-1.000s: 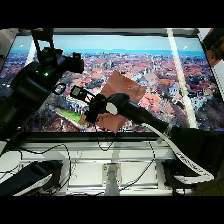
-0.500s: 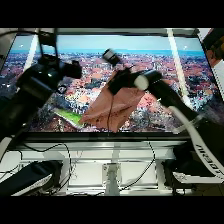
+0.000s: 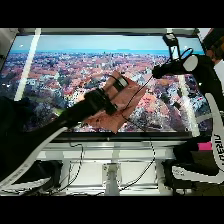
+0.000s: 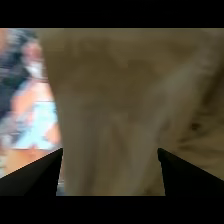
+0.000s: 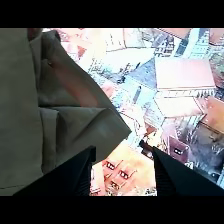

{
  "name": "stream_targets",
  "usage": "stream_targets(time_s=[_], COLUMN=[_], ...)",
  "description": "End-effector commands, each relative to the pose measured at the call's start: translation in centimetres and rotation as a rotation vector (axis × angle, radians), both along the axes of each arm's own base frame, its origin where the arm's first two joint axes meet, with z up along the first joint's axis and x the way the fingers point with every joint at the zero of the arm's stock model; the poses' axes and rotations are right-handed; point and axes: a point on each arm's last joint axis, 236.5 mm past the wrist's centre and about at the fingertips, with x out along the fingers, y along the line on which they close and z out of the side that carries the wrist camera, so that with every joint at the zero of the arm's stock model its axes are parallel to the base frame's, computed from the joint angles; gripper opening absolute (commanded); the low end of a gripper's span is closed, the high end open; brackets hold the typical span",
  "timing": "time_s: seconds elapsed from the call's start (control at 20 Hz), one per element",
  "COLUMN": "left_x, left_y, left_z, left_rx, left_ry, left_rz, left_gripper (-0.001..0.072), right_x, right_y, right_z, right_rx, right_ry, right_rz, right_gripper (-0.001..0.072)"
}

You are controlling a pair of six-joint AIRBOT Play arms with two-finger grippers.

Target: Fold the clothes and pants, and hang the long-sleeved shirts on hangers.

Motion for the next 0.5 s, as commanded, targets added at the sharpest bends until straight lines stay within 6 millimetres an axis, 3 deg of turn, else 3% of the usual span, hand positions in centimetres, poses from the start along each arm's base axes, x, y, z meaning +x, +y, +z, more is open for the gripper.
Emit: stream_targets(time_s=[0.0,0.25,0.35,0.45], left_x=[-4.2,-3.2,-1.8,0.5], left_y=[-2.7,-2.5,-2.5,-2.6], left_z=[-5.6,-9.1,-9.8,-9.5], left_rx=[0.058,0.107,0.129,0.125], left_ry=[0.155,0.162,0.111,0.013], left_rz=[-0.116,-0.118,-0.13,-0.102], left_gripper=[0.0701,0.0674,0.0468,0.0464], right_x=[-0.1,-0.1,-0.1,-0.3], right_y=[-3.6,-3.9,-3.9,-3.9], right_z=[-0.2,-0.2,-0.2,-0.3], right_rx=[0.001,0.0,0.0,0.0], right_ry=[0.019,0.019,0.021,0.029], right_rz=[-0.074,-0.08,-0.08,-0.078], right_gripper=[0.0407,0.0407,0.0407,0.0407])
